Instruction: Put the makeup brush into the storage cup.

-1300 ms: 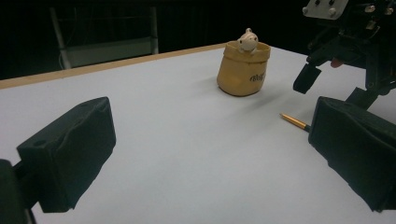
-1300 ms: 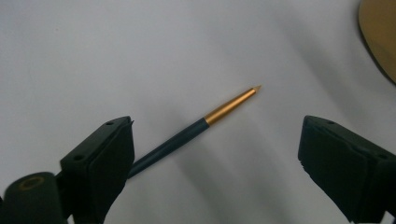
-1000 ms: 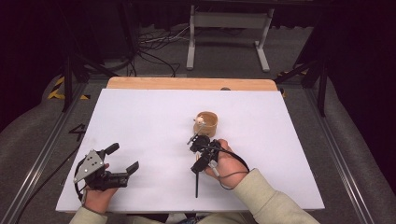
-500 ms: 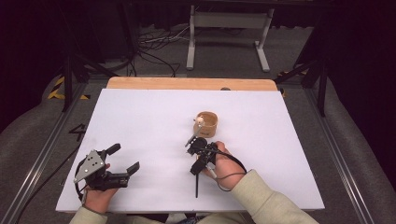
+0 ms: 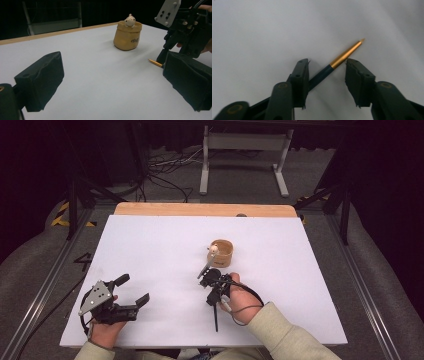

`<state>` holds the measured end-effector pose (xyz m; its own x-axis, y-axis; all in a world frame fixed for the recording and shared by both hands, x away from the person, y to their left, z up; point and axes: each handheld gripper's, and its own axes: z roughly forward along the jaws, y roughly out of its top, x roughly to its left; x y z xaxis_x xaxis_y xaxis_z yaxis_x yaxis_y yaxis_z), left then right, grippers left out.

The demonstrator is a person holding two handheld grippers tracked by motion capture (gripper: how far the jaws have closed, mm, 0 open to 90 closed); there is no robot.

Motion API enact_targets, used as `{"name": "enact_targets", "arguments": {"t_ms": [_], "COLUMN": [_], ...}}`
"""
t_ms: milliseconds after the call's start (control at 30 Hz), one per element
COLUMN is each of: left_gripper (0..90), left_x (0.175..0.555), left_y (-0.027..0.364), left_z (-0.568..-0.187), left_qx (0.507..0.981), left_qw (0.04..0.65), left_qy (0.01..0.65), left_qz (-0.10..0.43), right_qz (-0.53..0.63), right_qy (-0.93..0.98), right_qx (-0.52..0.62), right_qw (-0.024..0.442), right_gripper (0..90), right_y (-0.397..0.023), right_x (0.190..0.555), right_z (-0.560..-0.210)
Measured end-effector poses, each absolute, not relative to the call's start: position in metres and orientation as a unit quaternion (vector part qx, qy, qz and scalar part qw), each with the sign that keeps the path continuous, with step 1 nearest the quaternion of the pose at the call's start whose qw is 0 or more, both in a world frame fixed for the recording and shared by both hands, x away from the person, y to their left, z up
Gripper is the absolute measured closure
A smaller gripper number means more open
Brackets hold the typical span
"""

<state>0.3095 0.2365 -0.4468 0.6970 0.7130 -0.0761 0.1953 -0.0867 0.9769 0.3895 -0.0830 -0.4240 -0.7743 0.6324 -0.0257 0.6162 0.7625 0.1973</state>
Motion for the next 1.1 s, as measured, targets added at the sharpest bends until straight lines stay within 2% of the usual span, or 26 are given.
{"name": "enact_targets", "arguments": {"t_ms": [67, 233, 667, 1100], "left_gripper": [4.3, 4.6, 4.8, 4.8], "left_x": [0.309, 0.310, 0.310, 0.310], "left_y": [0.237, 0.236, 0.237, 0.236], "left_z": [-0.447, -0.447, -0.447, -0.447], "left_qx": [0.704, 0.704, 0.704, 0.703], "left_qw": [0.594, 0.595, 0.594, 0.594], "left_qy": [0.322, 0.323, 0.324, 0.327], "left_qz": [0.217, 0.215, 0.214, 0.213], "right_qz": [0.086, 0.080, 0.093, 0.181], "right_qy": [0.938, 0.939, 0.939, 0.934], "right_qx": [0.335, 0.333, 0.331, 0.303], "right_qw": [0.041, 0.037, 0.031, 0.063], "right_gripper": [70.1, 83.2, 84.1, 84.1], "right_y": [-0.082, -0.083, -0.086, -0.100], "right_x": [0.389, 0.390, 0.390, 0.381], "right_z": [-0.423, -0.423, -0.419, -0.377]}}
